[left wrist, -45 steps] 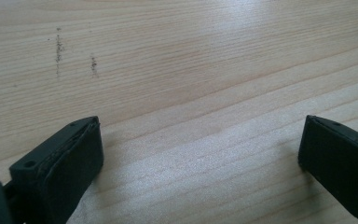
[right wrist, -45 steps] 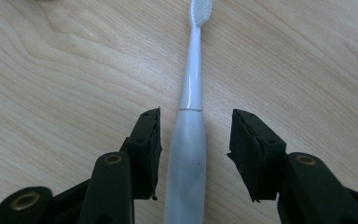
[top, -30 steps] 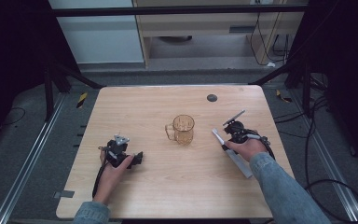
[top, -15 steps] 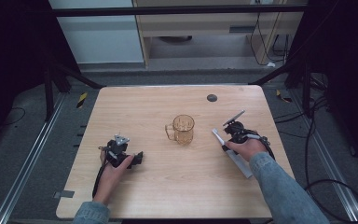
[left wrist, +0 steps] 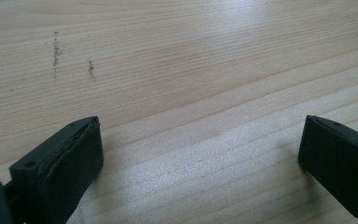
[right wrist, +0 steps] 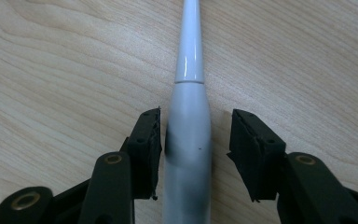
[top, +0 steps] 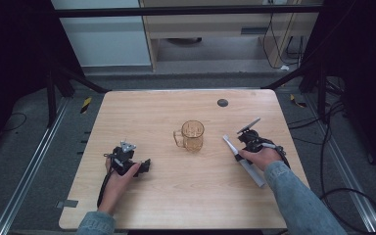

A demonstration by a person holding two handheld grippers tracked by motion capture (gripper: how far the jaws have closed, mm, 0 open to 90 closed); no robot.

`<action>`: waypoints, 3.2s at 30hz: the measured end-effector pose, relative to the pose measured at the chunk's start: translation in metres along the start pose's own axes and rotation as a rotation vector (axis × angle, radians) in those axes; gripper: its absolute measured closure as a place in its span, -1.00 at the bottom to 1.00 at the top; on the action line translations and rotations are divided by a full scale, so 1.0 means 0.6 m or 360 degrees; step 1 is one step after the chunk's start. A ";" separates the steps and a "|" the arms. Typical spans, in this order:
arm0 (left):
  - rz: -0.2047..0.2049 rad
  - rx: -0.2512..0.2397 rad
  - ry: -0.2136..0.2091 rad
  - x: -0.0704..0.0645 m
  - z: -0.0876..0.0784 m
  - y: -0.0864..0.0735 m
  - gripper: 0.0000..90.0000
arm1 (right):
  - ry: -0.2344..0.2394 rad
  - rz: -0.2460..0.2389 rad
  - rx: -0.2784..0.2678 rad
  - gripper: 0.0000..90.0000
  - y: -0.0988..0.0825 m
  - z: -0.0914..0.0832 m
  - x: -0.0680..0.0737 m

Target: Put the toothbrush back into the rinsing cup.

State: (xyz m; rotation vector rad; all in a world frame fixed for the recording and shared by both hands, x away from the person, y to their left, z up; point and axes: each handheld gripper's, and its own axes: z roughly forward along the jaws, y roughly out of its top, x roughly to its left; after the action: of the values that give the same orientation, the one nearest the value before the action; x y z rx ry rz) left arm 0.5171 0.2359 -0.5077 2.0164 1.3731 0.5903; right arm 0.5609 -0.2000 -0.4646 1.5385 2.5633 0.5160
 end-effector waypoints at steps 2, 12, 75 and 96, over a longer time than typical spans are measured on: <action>-0.0001 0.0000 0.0000 0.000 0.000 0.000 -1.00 | 0.0003 0.0003 -0.0001 0.20 0.000 0.001 0.000; 0.0001 -0.0002 -0.0001 0.000 0.000 0.000 -1.00 | 0.0008 0.0005 0.0017 0.24 0.001 0.006 0.003; 0.0006 -0.0005 -0.0006 0.000 0.001 0.000 -1.00 | 0.0069 0.0055 -0.0154 0.50 0.021 -0.051 -0.002; 0.0005 -0.0004 -0.0006 0.000 0.001 0.000 -1.00 | 0.0061 0.0042 -0.0218 0.50 0.029 -0.090 -0.003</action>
State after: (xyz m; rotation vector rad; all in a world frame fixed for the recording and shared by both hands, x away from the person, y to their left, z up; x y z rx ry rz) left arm 0.5176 0.2357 -0.5079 2.0171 1.3669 0.5890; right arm 0.5622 -0.2064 -0.4085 1.5319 2.4804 0.7150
